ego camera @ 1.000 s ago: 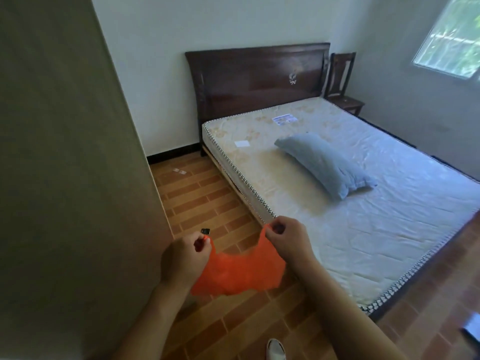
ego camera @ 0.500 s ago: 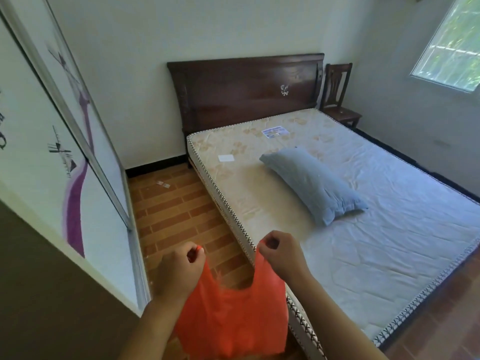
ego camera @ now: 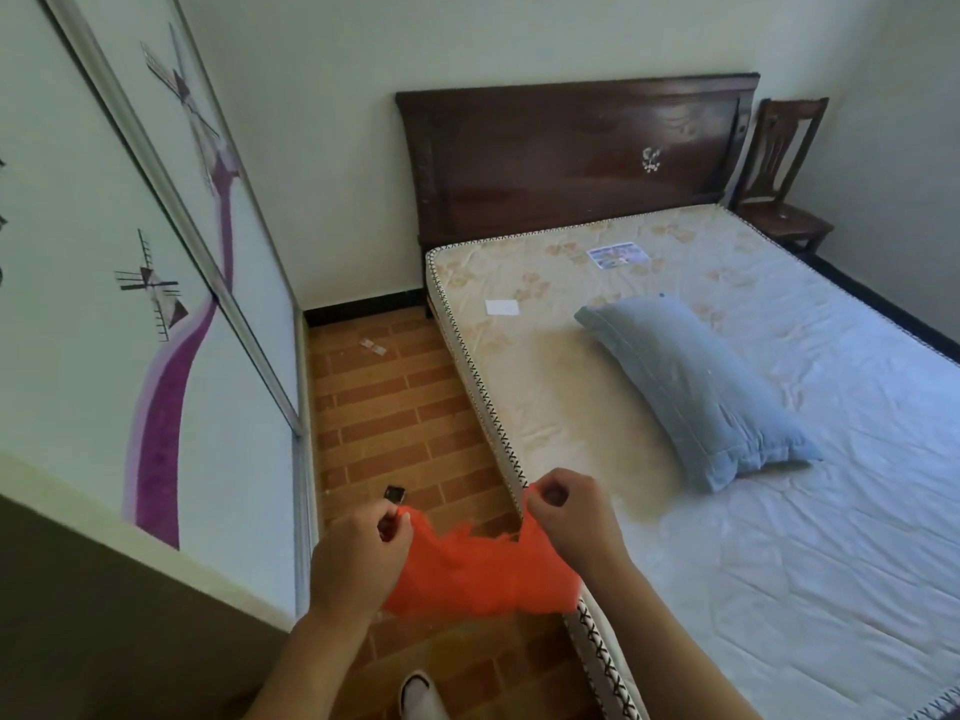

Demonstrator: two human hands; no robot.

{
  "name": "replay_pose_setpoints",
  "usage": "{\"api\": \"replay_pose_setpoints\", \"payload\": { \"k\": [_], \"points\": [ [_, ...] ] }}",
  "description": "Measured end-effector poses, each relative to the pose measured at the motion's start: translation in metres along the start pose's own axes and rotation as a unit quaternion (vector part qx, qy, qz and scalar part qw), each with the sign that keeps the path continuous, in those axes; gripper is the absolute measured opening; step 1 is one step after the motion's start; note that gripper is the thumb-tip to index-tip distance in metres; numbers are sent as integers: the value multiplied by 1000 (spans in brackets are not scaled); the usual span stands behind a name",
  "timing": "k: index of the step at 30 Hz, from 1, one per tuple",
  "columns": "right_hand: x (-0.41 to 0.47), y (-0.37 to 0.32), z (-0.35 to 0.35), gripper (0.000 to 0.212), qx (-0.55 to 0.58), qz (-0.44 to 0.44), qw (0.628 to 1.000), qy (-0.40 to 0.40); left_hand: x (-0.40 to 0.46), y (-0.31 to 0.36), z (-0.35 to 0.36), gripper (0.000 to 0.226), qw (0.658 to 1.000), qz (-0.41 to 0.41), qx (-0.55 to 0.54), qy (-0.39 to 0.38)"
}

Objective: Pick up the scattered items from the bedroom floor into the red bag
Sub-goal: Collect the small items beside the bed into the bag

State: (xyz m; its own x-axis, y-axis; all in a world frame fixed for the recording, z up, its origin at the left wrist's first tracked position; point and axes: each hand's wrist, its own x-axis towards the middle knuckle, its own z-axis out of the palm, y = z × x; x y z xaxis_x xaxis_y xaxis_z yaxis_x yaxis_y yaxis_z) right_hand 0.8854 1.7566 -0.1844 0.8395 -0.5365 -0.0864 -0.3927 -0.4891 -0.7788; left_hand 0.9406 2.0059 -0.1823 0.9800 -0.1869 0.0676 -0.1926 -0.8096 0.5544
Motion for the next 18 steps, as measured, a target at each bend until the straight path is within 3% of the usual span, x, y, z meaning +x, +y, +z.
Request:
{"api": "replay_pose_setpoints", "payload": {
  "k": [6,11,18],
  "points": [
    [53,-29,26,15,-56,-14,998,-23,60,-20,13,11,999,-23,-25,12],
    [99,-57,49,9,-84,-22,995,-51,113,-40,16,26,998,-44,-37,8],
    [136,-77,82,27,-115,-46,990,-70,155,-71,18,28,996,-72,-57,6]
  ]
}}
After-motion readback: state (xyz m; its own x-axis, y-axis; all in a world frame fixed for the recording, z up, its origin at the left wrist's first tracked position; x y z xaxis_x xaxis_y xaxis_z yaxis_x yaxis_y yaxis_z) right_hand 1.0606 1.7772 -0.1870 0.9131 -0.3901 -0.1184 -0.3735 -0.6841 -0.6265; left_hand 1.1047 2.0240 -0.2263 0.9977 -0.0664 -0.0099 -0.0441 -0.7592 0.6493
